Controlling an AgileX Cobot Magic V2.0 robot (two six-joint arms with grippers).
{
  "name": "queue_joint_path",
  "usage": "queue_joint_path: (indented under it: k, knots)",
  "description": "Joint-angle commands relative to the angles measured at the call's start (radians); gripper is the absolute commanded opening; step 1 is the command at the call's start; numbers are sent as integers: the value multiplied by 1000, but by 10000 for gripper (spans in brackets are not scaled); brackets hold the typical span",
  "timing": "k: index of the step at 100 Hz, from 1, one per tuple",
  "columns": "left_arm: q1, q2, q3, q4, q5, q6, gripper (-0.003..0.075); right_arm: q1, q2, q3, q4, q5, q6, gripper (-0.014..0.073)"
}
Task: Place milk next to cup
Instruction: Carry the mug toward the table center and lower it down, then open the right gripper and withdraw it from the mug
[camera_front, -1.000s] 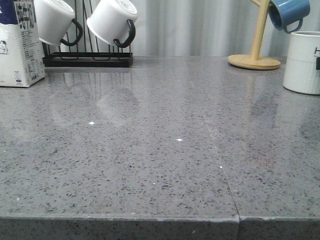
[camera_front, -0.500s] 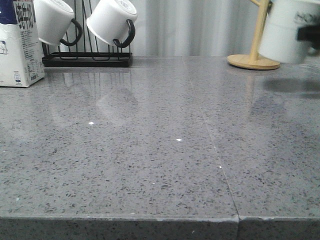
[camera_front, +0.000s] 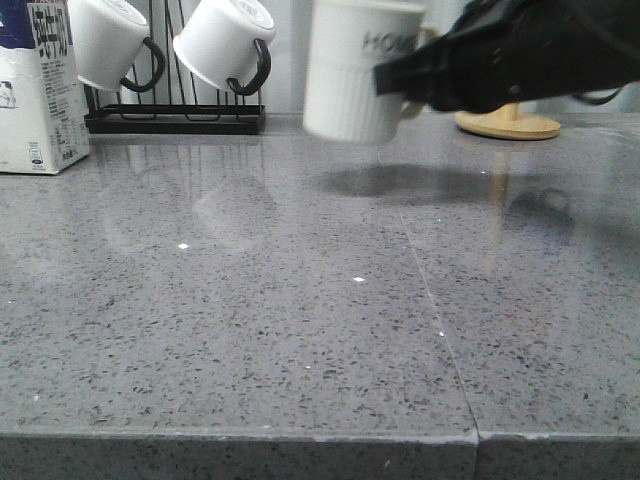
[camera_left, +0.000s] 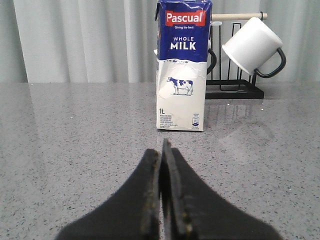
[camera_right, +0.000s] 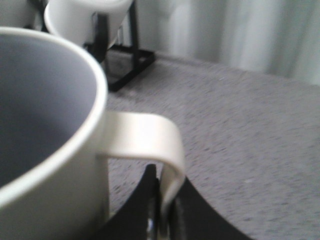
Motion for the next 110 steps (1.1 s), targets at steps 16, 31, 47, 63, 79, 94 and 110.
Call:
queue_joint_path:
  k: [16, 31, 47, 63, 79, 94, 110]
  knots:
    - [2, -28, 60, -2, -75, -1, -20, 14, 20, -41, 3, -68, -13, -57]
    - [2, -28, 60, -2, -75, -1, -20, 14, 21, -41, 3, -72, -13, -56]
    - [2, -28, 60, -2, -75, -1, -20, 14, 21, -41, 2, -51, -13, 65]
    - [2, -28, 60, -2, -75, -1, -20, 14, 15, -37, 2, -18, -13, 223]
    - [2, -28, 60, -2, -75, -1, -20, 14, -37, -24, 2, 65, -13, 241]
    - [2, -28, 60, -2, -75, -1, -20, 14, -121, 28, 2, 114, -13, 241]
    - [2, -28, 60, -2, -75, -1, -20, 14, -249, 138, 2, 113, -13, 235]
